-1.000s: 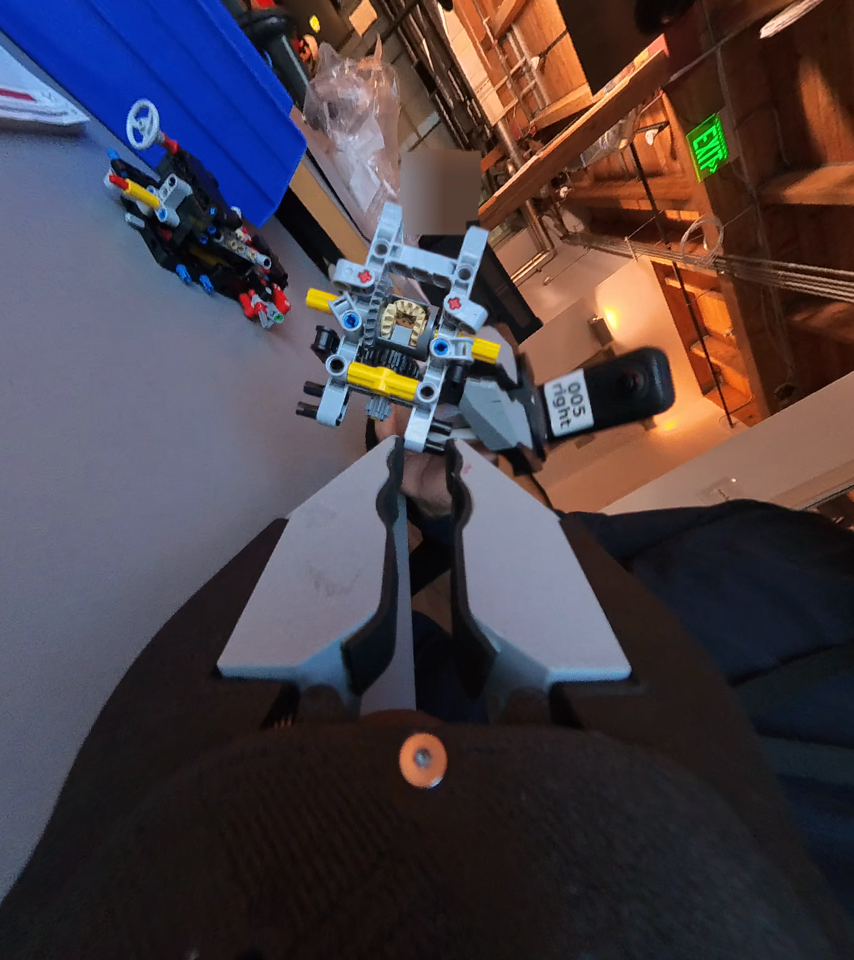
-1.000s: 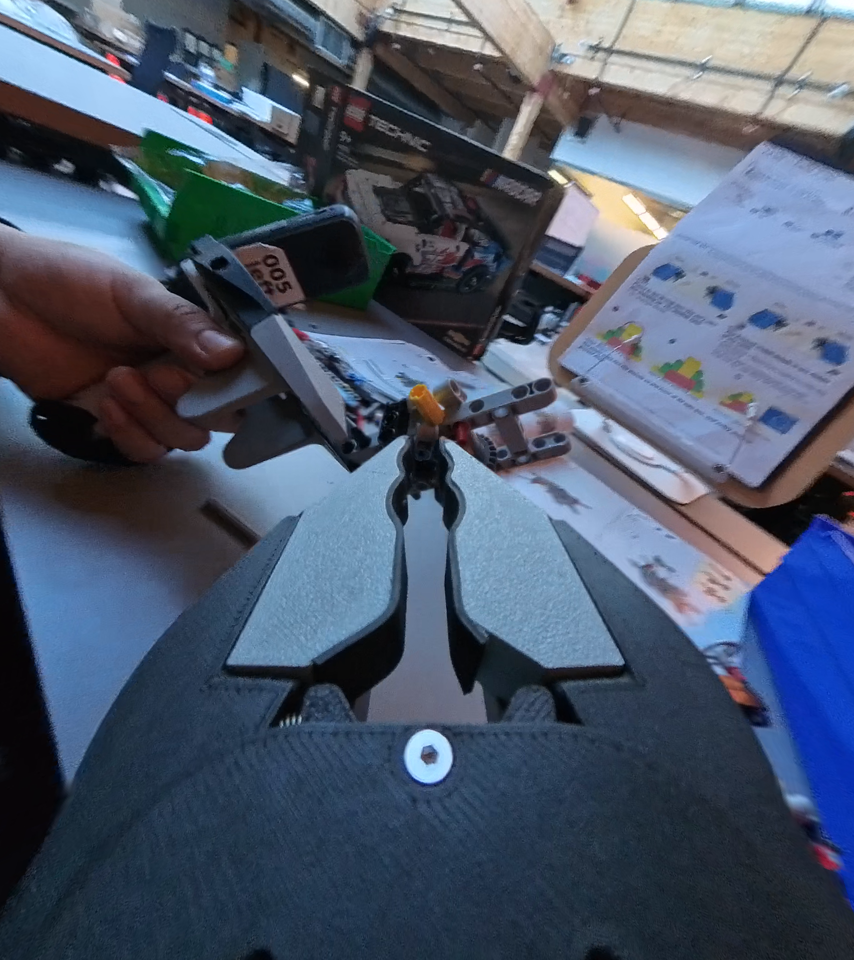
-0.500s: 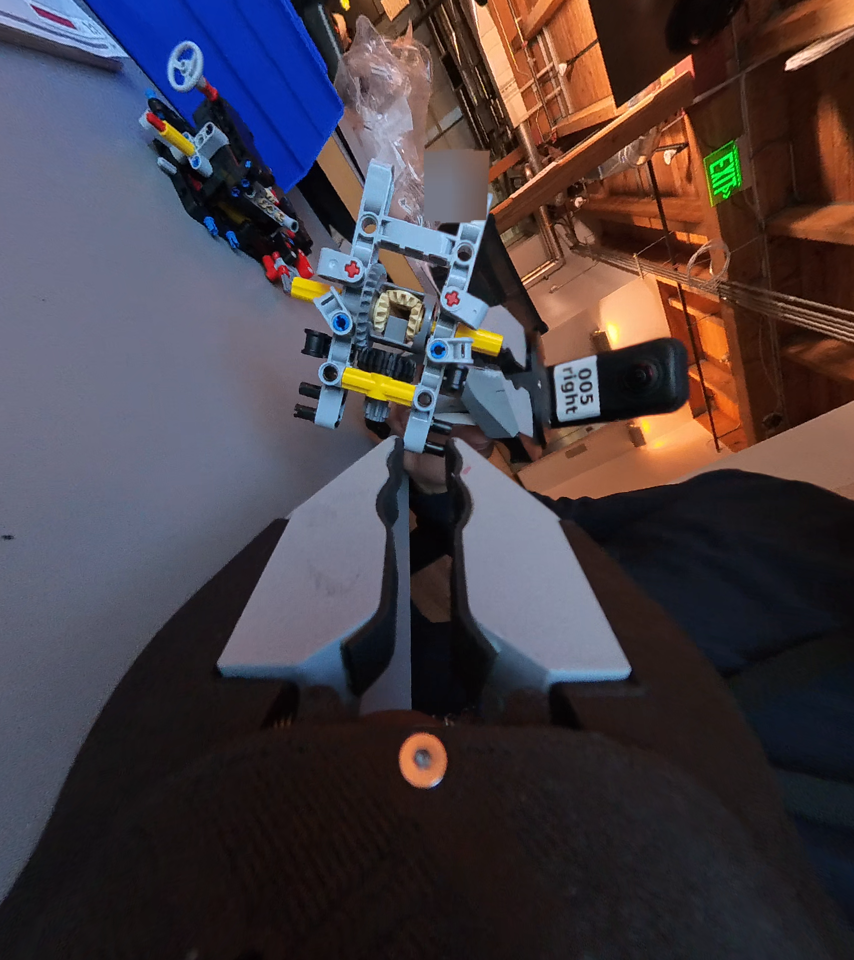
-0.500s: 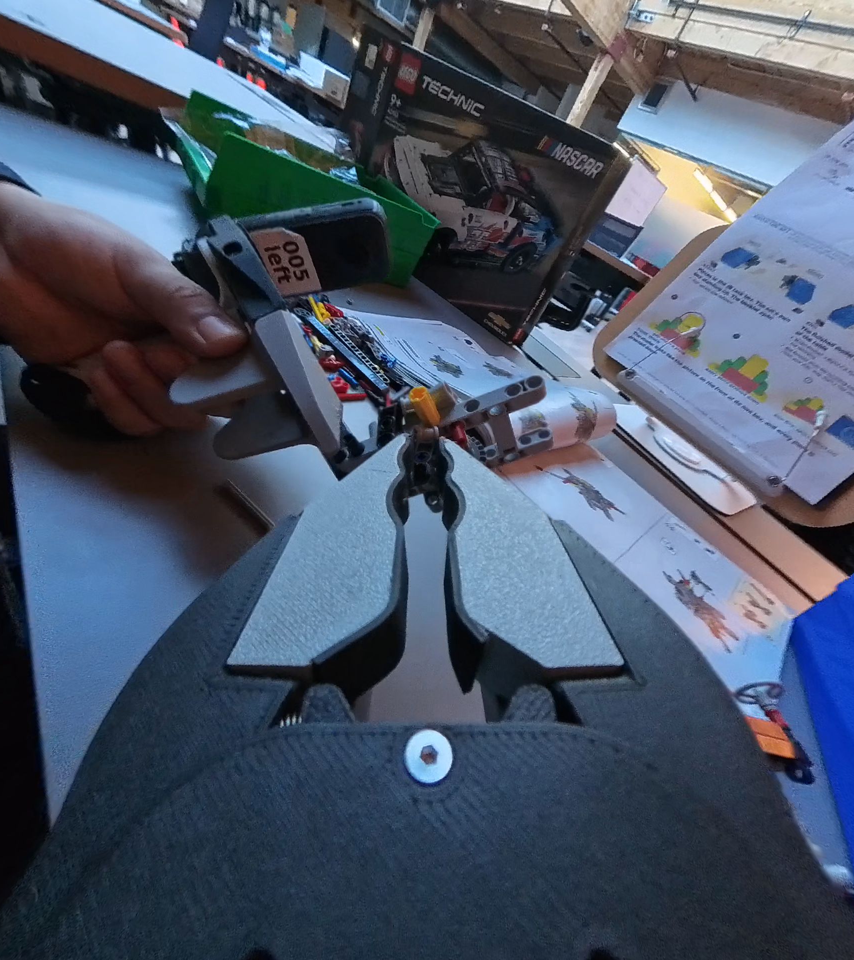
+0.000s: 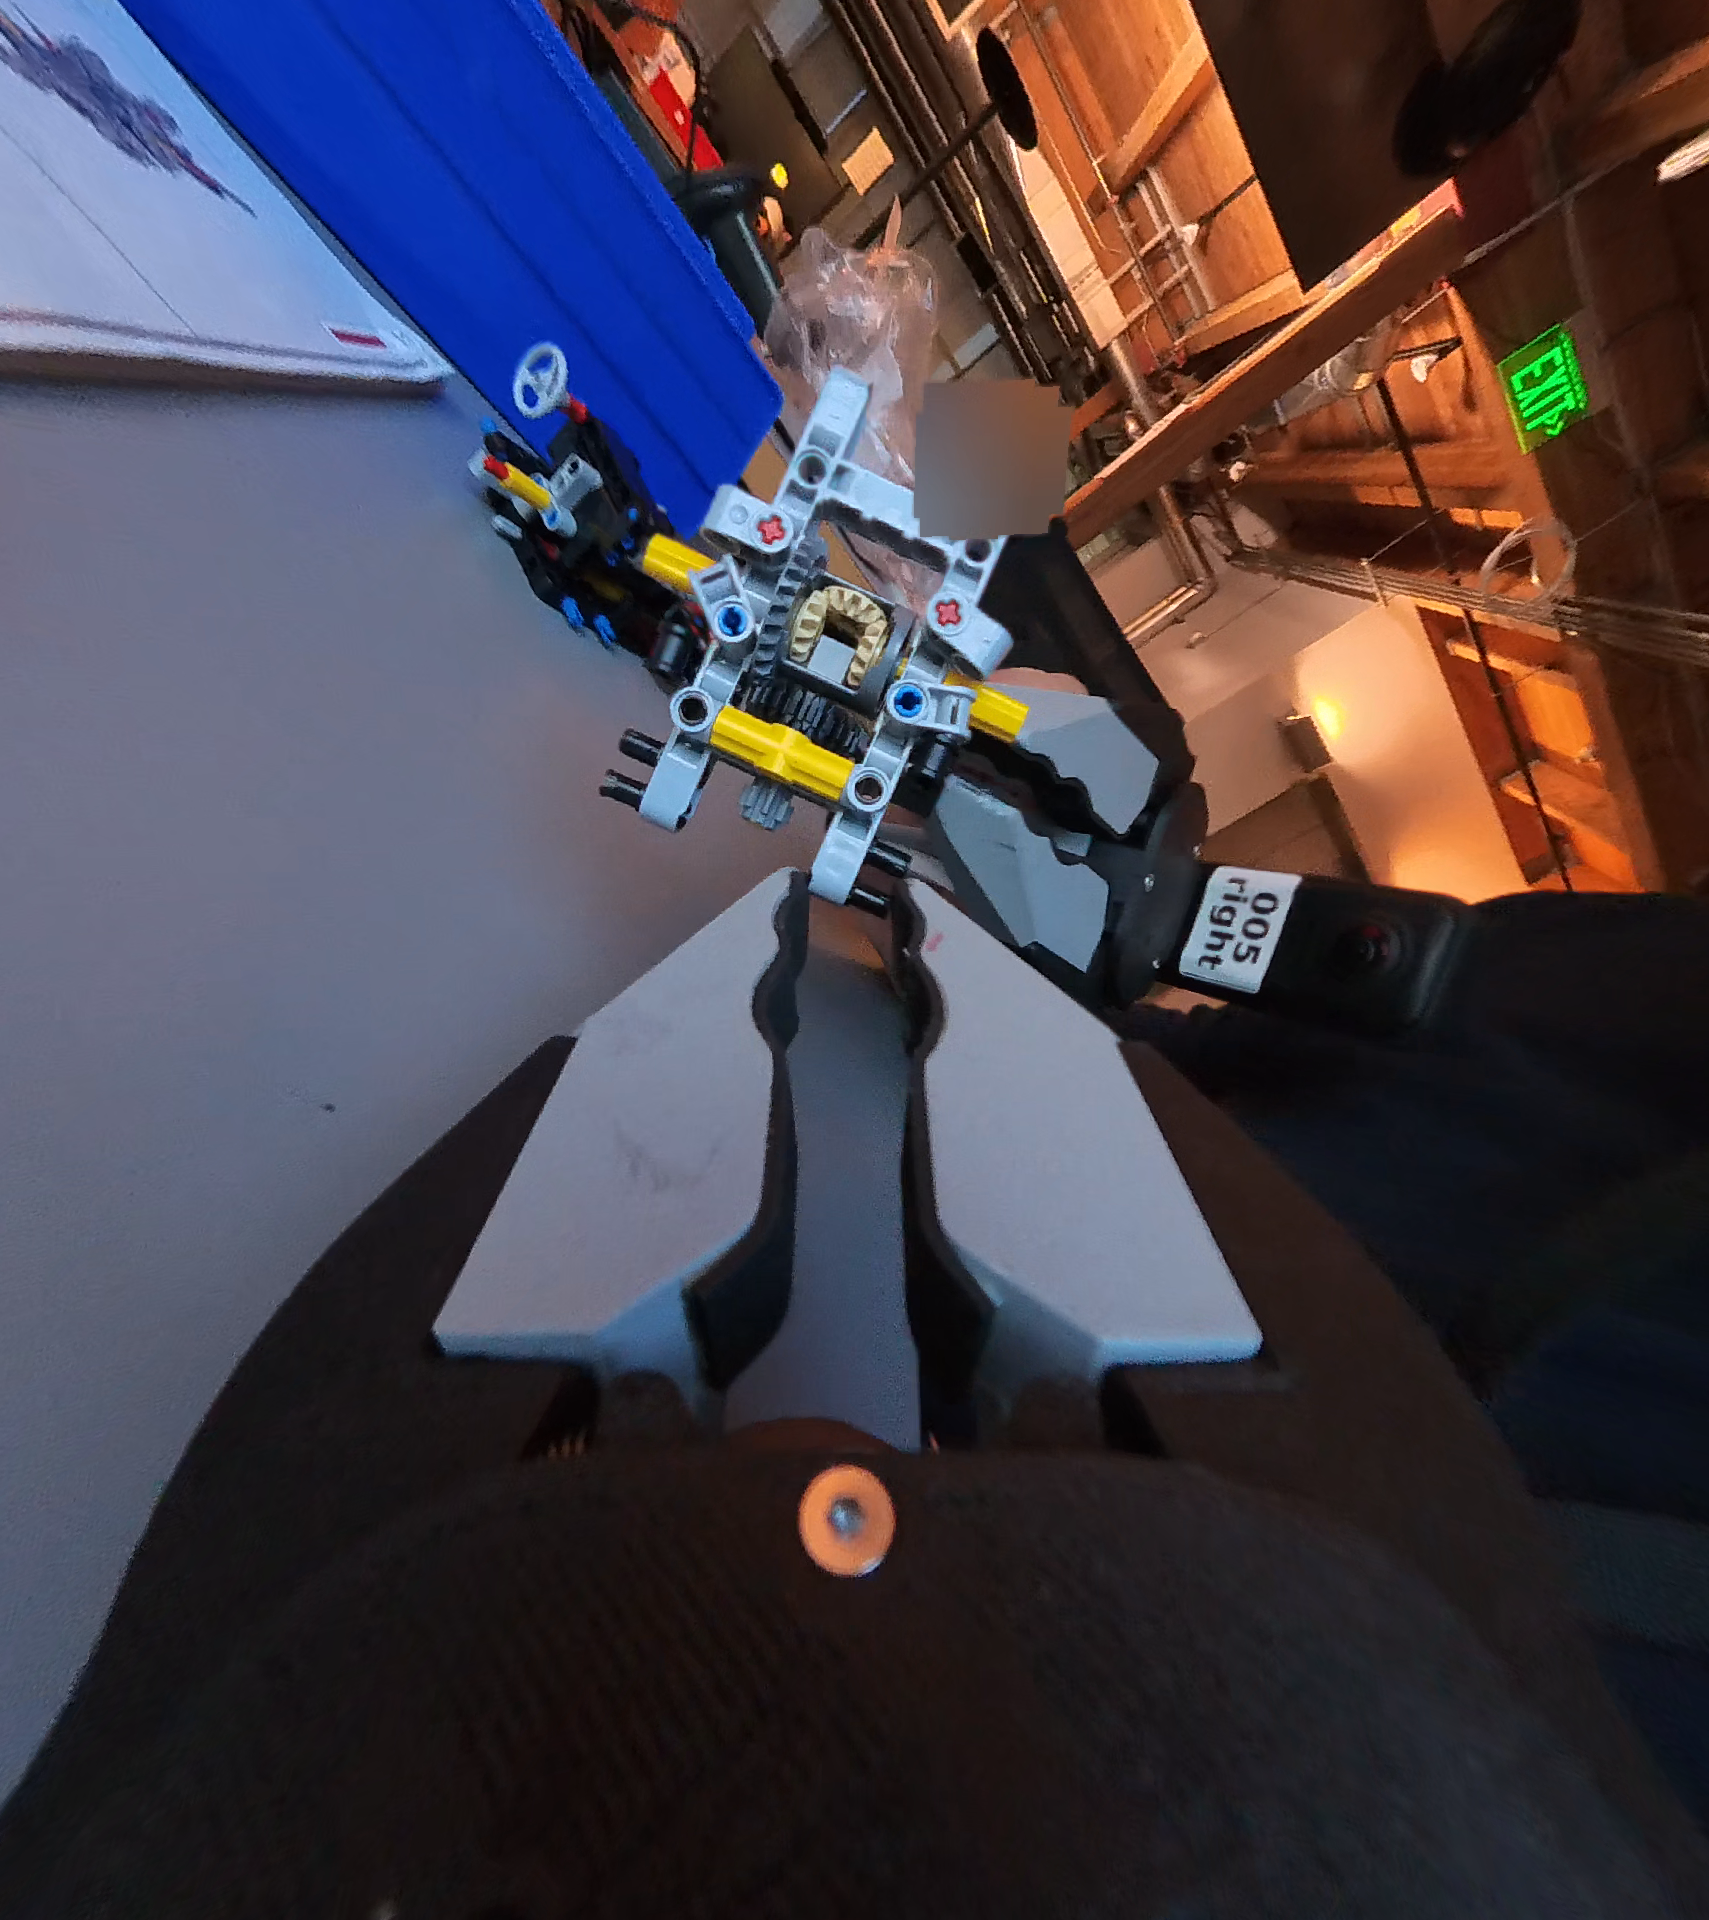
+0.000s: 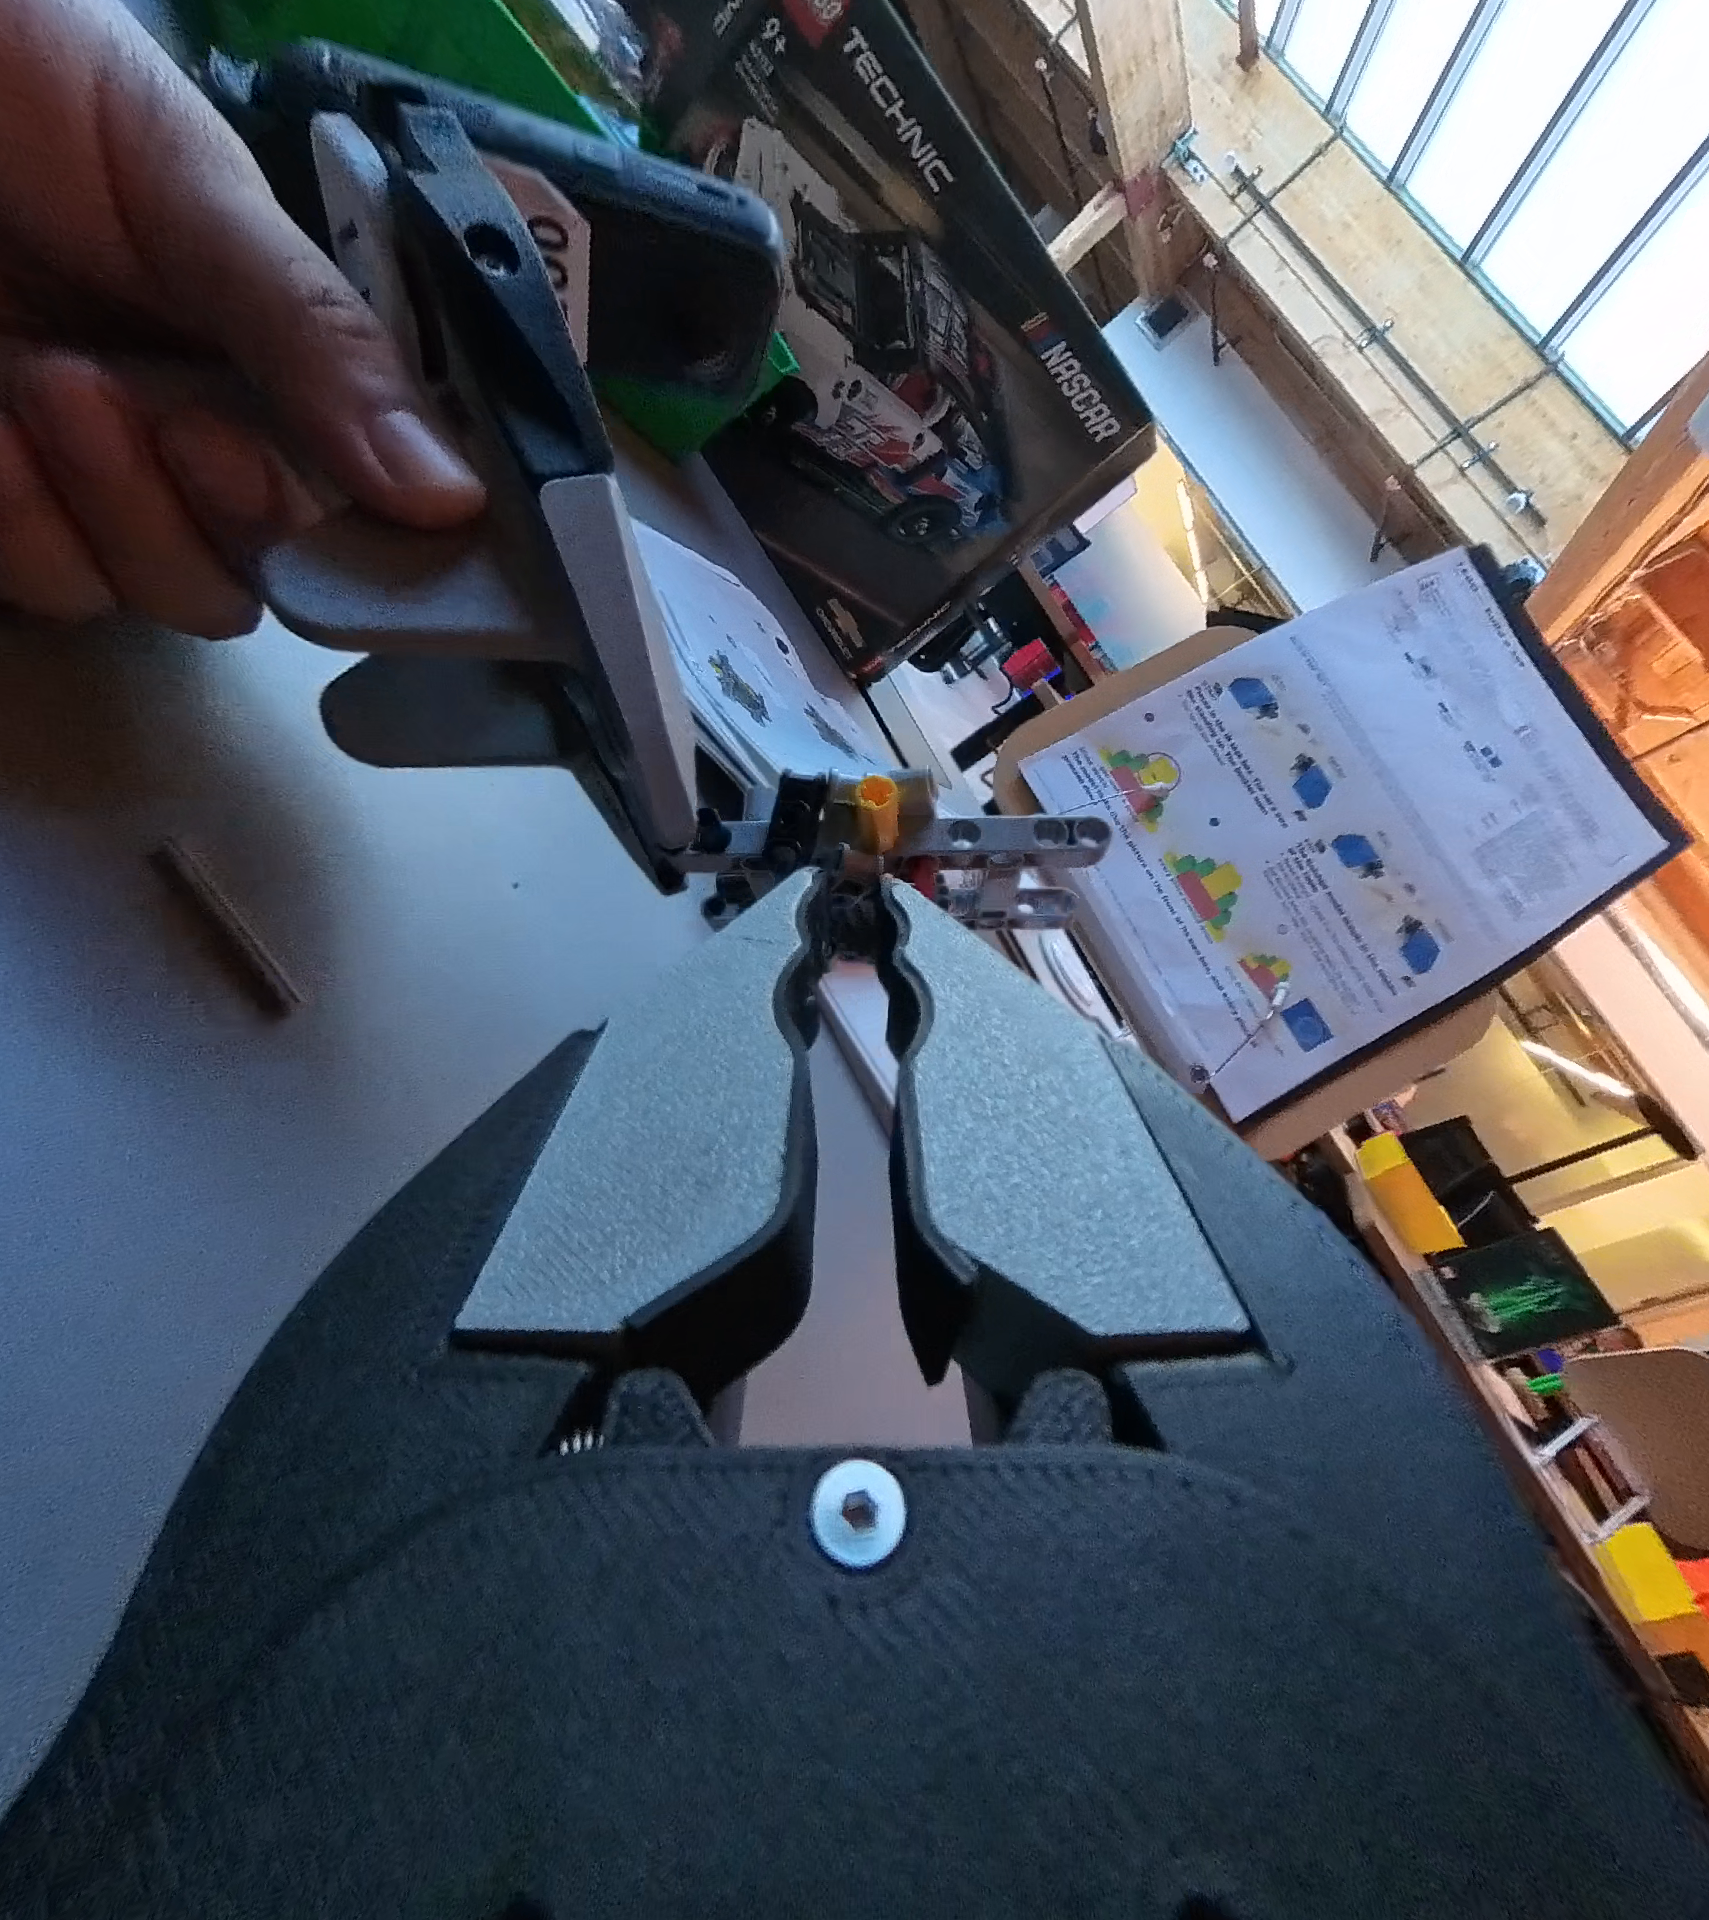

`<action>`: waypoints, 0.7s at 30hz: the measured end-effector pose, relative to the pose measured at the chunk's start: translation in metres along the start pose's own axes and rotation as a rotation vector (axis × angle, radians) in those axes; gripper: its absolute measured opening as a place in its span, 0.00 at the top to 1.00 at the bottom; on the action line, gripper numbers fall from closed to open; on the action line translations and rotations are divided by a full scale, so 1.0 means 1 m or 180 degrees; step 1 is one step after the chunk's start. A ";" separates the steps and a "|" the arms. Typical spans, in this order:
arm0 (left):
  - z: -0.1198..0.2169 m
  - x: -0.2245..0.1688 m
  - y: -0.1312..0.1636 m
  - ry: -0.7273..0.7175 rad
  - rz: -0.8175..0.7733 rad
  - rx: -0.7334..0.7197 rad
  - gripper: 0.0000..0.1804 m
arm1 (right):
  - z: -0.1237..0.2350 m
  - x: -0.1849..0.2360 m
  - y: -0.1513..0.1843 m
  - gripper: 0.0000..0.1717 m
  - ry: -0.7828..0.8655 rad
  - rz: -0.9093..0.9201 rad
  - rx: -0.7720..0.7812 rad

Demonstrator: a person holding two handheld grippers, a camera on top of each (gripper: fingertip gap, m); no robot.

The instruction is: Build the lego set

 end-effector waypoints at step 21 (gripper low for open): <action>0.023 0.026 -0.024 -0.0266 -0.0303 -0.0197 0.93 | -0.047 -0.007 0.001 0.97 -0.0356 -0.0641 -0.0219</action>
Point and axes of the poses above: each gripper's, where its closed fingertips meet, z back along the fingers, y out of its underside, x = y × z across the jaws, the point moved 1 cm from there along z, back along the fingers, and after that the axes turned 14 degrees about -z, right-handed, at the moved point
